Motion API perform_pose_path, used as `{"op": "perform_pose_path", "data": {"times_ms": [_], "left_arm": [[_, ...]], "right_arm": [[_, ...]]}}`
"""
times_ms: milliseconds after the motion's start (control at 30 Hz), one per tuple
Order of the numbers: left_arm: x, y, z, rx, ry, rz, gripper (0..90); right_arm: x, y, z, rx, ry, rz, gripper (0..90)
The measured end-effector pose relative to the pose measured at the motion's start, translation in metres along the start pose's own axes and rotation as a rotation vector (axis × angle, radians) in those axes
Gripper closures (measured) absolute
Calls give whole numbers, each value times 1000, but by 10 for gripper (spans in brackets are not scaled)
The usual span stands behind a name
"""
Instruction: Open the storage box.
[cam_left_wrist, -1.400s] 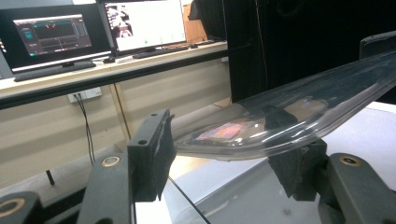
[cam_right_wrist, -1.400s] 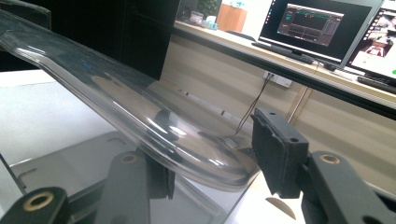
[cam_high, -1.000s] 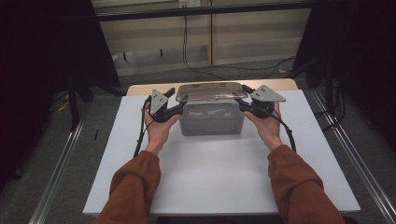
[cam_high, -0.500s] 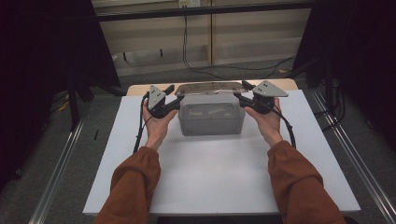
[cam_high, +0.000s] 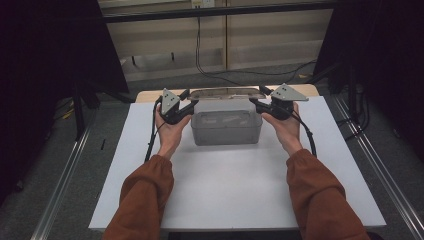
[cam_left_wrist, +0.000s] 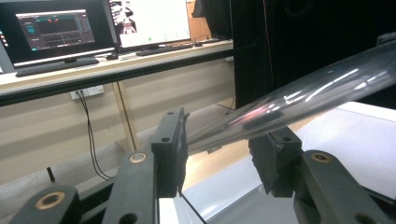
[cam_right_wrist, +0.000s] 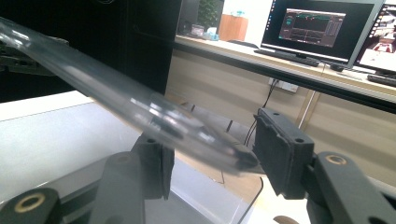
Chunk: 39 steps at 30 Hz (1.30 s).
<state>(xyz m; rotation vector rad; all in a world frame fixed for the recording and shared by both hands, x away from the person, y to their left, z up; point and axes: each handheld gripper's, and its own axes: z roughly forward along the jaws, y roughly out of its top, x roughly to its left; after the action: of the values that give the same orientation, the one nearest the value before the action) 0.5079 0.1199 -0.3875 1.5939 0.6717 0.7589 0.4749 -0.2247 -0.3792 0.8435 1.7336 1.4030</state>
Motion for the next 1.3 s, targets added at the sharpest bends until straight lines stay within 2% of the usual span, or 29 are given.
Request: {"op": "perform_pose_path", "data": {"times_ms": [67, 267, 433, 567, 633, 833, 1000, 1167, 1300], "left_arm": [[0, 0, 1, -5, -1, -8, 573], [4, 3, 3, -6, -6, 12, 582], [5, 6, 7, 1, -4, 32, 595], [7, 7, 10, 3, -7, 33, 591], [7, 7, 11, -3, -8, 21, 592], [10, 11, 14, 7, -7, 29, 595], [12, 12, 16, 4, -6, 21, 595], [15, 12, 18, -4, 14, 23, 576], [17, 14, 20, -3, 7, 31, 616]], "right_arm": [[-1, -1, 2, 1, -1, 3, 480], [-6, -3, 6, -8, 2, 15, 500], [-11, -5, 8, -23, -5, 47, 512], [-14, -6, 8, -28, -6, 57, 539], [-16, -6, 9, -35, -10, 63, 549], [-19, -2, 12, -38, -4, 74, 565], [-19, 2, 16, -35, -10, 56, 561], [-22, 2, 21, -28, -17, 58, 554], [-24, 3, 24, -24, -13, 58, 545]]}}
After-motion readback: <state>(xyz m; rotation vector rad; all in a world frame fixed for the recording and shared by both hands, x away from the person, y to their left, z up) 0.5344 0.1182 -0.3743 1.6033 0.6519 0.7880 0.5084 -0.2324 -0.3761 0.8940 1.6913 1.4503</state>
